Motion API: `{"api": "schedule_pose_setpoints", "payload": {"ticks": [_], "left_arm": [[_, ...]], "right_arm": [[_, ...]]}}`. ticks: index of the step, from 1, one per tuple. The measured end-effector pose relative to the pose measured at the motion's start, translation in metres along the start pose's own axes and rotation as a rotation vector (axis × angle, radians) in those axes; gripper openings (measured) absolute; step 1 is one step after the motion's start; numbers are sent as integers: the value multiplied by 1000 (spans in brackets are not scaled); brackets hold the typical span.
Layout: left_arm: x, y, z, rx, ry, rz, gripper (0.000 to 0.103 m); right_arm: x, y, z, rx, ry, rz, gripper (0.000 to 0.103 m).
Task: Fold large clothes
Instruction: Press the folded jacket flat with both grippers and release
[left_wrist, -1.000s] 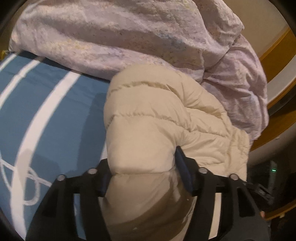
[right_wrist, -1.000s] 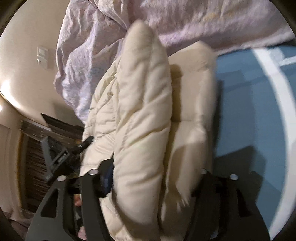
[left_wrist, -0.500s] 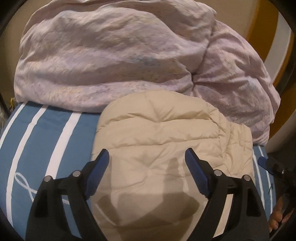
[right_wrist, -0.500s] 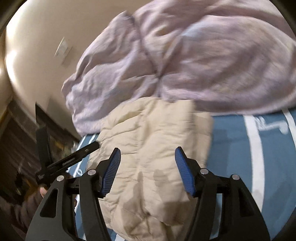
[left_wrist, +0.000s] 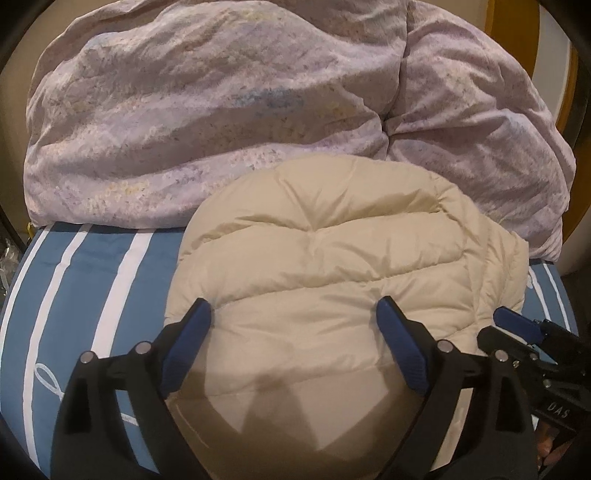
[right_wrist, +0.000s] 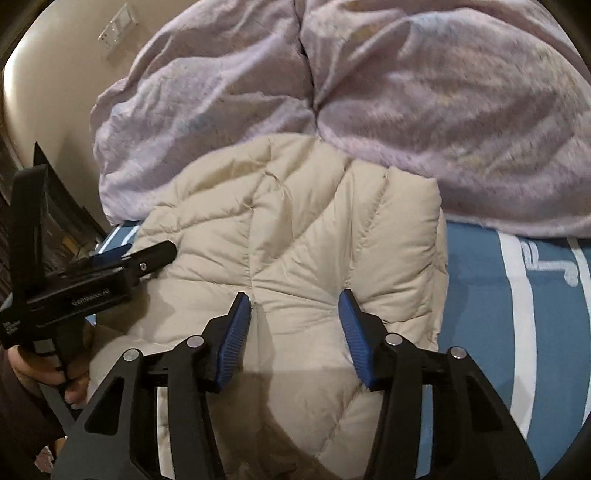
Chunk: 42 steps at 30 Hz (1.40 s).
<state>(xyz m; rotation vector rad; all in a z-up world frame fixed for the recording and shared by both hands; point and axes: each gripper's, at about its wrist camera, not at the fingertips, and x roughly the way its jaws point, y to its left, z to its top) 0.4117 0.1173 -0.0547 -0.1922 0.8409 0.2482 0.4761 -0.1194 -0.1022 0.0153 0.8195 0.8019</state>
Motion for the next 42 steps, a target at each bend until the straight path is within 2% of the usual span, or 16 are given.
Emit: {"api": "schedule_pose_setpoints", "payload": {"ticks": [12,28,36,38,40,42], "left_arm": [[20,0,-7,10,12,13,101],[33,1,-15,22,-42,12,101],[33,-1,-16,24,-45,14,101],[30,0,-17,24,-37,19,101],[23,1,-17,19,-32,30,101],[13,2,-21,4,-36,31,101]], "right_arm": [[11,-6,-15,27,-29,-10,52],[18,-7,-25,1,-54,-22,52],[19,-7,-21,-4,-25,-26,53],[15,-5,-17,-1,-3,-38,54],[9,-2,-14,5,18,-57,60],[-3,5,-14,6,31,-88,77]]}}
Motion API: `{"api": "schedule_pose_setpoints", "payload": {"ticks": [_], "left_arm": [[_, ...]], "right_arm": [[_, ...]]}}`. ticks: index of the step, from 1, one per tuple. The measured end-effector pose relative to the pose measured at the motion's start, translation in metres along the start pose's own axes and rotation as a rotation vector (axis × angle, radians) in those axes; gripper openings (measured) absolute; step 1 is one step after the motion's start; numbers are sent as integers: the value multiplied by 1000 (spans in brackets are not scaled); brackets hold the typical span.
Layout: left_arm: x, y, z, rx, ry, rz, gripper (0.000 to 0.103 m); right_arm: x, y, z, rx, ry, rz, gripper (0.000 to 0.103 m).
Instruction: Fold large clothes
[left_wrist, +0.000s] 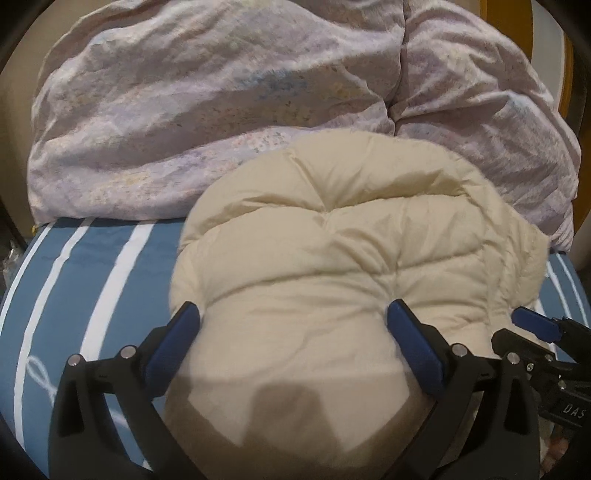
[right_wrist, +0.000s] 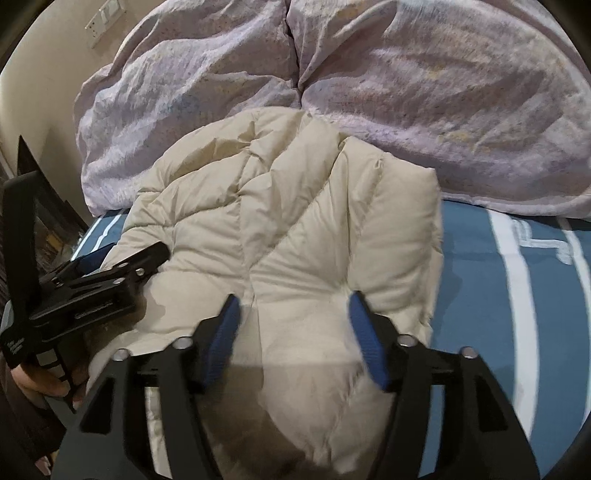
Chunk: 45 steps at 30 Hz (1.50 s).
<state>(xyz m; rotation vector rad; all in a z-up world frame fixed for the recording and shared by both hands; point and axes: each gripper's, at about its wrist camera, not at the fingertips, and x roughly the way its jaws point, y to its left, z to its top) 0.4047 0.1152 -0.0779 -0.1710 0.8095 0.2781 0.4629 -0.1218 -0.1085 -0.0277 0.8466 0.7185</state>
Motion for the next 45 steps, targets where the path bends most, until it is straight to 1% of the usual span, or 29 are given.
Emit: {"api": "schedule_pose_setpoints", "payload": {"ticks": [2,3,6,9,13,19,22,27,30,35,45], "left_arm": [[-13,1,-5,-14,-4,-9,101],[-20,1,-8,-16,-5,-12,101],[-38,7,-14,-18,-4,-25,101],[-58,13,-23,-21,5,-39,101],[-93,15,-42,-25,14,-57,101],[-130,28,-67,-43,28,-86,101],[-145,35,-77,-54,27,-103,101],[-167,41,-95,-62,31,-126,101],[-180,42,-105,-57,29,-143,101],[-196,43,-117,-44,34,-169,101],[-220,33,-130,-8,30,-212,101]], "right_arm": [[-16,7,-3,-5,-2,-43,84],[-23,10,-5,-6,-5,-59,85],[-41,17,-13,5,-15,-98,95],[-58,23,-22,32,-21,-124,98],[-73,35,-36,36,-12,-206,100],[-102,57,-64,34,-39,-236,102],[-113,64,-74,34,-46,-241,102],[-129,69,-94,92,-30,-217,102],[-137,72,-106,118,-17,-206,102],[-150,80,-123,125,-10,-195,102],[-174,89,-137,139,-22,-156,102]]}}
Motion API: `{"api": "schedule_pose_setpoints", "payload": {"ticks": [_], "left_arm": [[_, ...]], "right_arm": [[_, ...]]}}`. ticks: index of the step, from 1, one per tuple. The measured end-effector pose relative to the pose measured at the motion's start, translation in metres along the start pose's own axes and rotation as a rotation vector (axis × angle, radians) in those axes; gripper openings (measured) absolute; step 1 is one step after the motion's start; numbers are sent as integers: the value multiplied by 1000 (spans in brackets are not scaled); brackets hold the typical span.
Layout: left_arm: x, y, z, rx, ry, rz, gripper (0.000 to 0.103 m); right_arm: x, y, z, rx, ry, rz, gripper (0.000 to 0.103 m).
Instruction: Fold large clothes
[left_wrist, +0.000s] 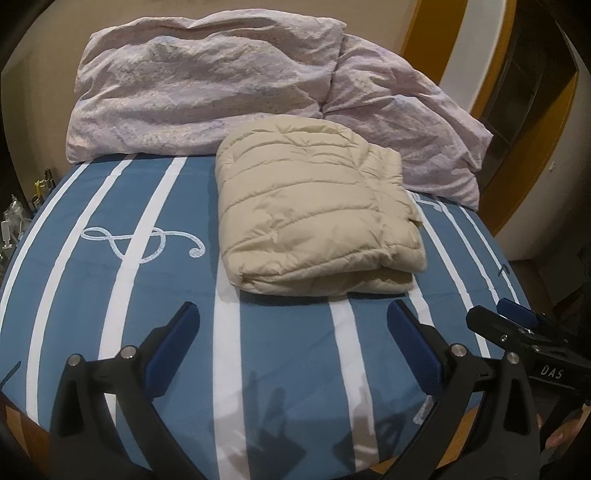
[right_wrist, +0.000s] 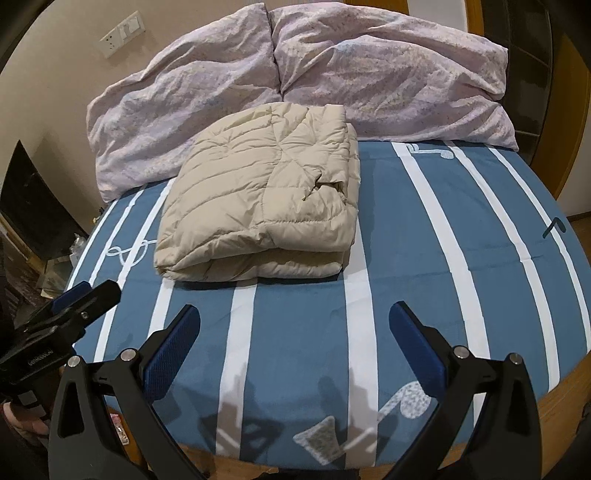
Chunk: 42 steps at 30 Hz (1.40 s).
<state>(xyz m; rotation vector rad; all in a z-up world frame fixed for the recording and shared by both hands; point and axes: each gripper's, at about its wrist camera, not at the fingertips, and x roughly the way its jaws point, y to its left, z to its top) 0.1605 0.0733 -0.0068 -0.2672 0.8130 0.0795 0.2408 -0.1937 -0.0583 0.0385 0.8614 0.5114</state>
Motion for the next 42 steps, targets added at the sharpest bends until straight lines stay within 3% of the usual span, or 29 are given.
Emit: {"api": "schedule_pose_setpoints", "payload": {"ticks": [42], "left_arm": [[-20,-13,-25,-3,-10,-23,101]], "right_arm": [[-19,8,-16,-6,-5,61,102]]}}
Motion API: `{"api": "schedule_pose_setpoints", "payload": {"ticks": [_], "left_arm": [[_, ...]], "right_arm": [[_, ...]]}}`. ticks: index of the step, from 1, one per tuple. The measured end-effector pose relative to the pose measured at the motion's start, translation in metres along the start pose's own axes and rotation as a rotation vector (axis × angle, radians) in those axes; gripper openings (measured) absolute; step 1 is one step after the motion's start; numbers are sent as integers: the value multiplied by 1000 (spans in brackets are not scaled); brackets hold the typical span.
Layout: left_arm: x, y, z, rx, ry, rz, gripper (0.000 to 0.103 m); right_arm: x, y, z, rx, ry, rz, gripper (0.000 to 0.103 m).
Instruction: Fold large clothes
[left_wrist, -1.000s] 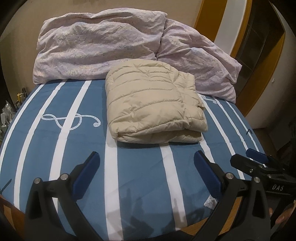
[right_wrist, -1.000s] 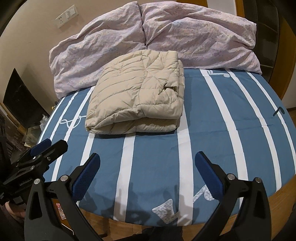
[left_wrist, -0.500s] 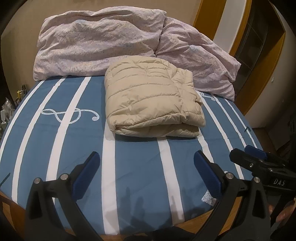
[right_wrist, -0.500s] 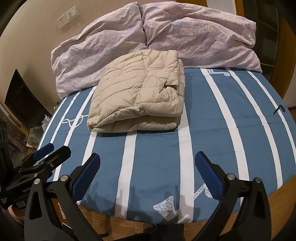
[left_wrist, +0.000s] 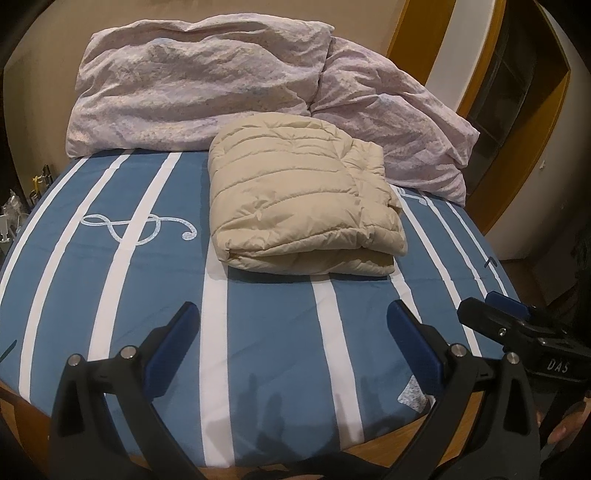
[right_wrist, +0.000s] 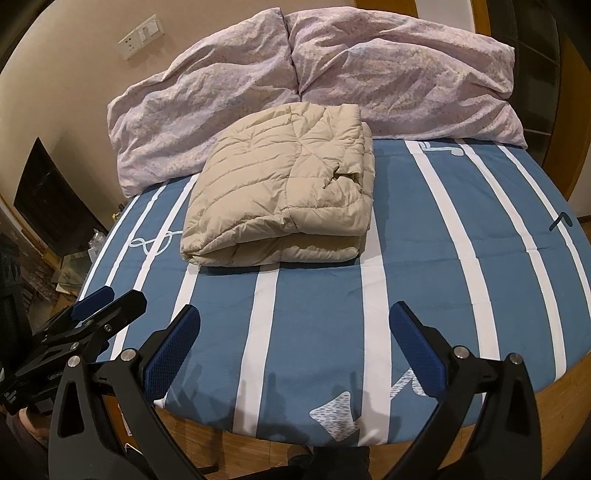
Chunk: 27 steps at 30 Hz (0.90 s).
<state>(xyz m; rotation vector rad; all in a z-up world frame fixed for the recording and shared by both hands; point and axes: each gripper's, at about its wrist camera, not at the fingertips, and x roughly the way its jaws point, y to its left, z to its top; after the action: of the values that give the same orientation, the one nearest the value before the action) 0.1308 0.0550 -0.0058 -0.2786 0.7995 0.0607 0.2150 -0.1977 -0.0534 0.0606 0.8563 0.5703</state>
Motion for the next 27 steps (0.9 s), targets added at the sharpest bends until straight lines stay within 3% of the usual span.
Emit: {"api": "schedule_pose_setpoints", "payload": {"ticks": [27], "left_arm": [[2,1,2,-3,5,-3,101]], "right_arm": [[1,1,1,-2,-4,5,102]]}}
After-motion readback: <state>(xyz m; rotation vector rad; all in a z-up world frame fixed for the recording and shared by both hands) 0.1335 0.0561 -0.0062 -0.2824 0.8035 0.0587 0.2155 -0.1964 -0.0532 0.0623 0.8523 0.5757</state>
